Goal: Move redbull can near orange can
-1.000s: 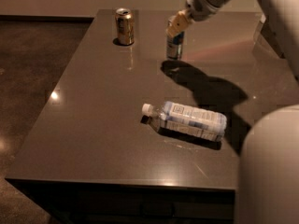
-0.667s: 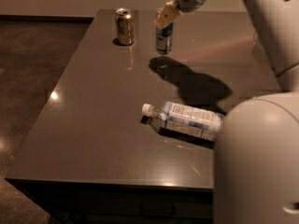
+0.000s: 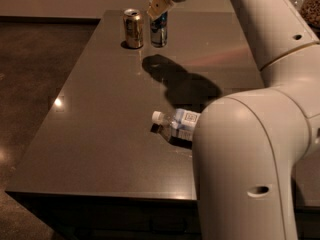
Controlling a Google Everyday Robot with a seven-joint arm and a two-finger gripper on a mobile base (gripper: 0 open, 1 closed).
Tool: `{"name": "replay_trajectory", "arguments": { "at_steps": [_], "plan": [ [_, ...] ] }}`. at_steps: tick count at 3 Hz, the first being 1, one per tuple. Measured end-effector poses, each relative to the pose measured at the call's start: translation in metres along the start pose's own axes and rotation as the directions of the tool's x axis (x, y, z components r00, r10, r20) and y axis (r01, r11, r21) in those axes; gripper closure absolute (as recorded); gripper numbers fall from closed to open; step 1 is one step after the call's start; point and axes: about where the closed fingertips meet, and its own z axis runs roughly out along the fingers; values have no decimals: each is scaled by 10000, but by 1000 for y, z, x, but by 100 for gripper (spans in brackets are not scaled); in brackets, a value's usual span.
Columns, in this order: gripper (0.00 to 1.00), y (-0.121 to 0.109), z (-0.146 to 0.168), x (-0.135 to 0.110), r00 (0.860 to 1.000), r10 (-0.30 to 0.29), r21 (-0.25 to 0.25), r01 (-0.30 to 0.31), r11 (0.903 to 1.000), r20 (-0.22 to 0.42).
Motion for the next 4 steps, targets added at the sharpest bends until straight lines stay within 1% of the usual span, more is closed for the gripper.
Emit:
{"name": "replay_trajectory", "arguments": {
  "at_steps": [1,2,4],
  "plan": [
    [100,6,12,-14,9999,108,92,-108,9999,-10],
    [100,19,35,-29,9997,218,107,-217,9997,-85],
    [100,17,61,-21,9993,242,152,-238,9996,-272]
  ]
}}
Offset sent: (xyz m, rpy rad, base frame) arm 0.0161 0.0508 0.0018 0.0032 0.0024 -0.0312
